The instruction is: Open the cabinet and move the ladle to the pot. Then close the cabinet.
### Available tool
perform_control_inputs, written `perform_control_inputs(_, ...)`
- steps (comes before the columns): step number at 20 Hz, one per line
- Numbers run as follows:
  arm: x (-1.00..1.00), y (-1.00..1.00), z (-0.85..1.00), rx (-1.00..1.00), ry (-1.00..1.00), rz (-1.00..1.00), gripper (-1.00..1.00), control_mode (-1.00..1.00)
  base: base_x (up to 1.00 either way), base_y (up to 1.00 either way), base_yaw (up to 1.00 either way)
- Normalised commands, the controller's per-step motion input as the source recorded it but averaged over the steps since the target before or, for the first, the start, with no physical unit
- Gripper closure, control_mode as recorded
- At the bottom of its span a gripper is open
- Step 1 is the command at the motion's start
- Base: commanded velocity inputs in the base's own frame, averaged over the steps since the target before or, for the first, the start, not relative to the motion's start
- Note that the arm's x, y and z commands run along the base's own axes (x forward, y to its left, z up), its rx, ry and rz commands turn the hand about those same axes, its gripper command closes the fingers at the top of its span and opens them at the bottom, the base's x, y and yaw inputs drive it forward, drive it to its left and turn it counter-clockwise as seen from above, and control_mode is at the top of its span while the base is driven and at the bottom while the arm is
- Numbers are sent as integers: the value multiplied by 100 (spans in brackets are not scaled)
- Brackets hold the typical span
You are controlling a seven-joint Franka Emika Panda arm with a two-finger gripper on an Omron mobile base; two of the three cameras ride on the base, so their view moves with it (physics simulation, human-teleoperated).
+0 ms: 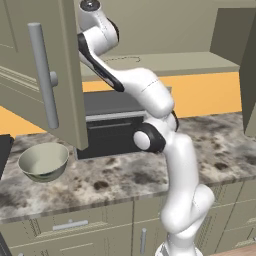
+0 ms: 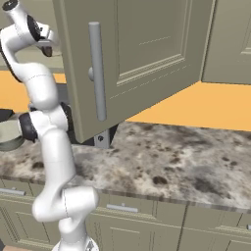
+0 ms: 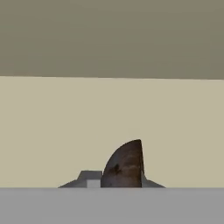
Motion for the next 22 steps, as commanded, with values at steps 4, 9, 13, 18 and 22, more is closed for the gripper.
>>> perform_control_inputs(4, -100, -13, -17, 4, -15, 0, 100, -100, 0, 0, 0)
perform_control_inputs(9, -100, -23, -29, 6, -19, 0, 100, -100, 0, 0, 0)
perform_control_inputs(13, -100, -38, -37, 10, -15, 0, 100, -100, 0, 0, 0)
perform_control_inputs(18, -100, -40, -37, 14, -4, 0, 100, -100, 0, 0, 0)
perform_control_inputs(22, -100, -40, -43, 14, -1, 0, 100, -100, 0, 0, 0)
